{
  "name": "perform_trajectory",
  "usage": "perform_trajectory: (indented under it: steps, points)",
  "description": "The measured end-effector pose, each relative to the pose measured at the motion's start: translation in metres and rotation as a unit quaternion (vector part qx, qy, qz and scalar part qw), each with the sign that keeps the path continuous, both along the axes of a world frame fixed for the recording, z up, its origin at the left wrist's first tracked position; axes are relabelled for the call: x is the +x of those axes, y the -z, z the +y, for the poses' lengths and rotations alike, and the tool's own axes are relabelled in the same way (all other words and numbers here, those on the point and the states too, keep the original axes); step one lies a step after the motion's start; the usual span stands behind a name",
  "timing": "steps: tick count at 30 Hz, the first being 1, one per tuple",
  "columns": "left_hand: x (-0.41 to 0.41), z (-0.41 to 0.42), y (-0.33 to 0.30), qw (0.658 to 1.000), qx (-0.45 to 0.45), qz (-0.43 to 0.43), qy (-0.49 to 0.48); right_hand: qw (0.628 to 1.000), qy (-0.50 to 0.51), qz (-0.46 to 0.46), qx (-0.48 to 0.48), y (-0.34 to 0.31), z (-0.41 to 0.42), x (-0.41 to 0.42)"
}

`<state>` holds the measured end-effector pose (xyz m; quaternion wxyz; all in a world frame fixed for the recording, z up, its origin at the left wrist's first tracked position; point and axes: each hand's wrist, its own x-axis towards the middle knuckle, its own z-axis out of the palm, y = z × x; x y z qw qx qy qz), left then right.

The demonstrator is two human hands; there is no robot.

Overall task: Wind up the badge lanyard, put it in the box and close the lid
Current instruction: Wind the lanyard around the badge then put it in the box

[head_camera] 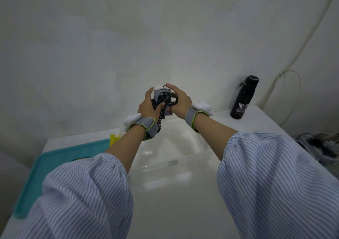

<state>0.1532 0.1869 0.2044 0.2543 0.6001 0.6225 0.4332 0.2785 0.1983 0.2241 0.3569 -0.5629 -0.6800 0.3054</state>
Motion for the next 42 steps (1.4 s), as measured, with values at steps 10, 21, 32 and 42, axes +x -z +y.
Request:
perform_trajectory:
  steps: [10, 21, 32, 42]
  points:
    - [-0.001, -0.003, 0.049, 0.997, -0.081, 0.007, 0.003, 0.998, 0.002, -0.005, -0.069, 0.048, -0.002, -0.002]
    - [0.001, -0.005, 0.083, 0.991, -0.136, 0.019, 0.005, 0.994, 0.001, -0.025, -0.111, 0.083, -0.002, -0.003]
    - [0.001, -0.011, 0.096, 0.987, -0.158, 0.022, 0.007, 0.990, -0.006, -0.042, -0.138, 0.100, -0.004, -0.005]
    - [0.002, -0.011, 0.104, 0.986, -0.165, 0.024, 0.012, 0.986, -0.016, -0.060, -0.152, 0.107, -0.004, -0.003]
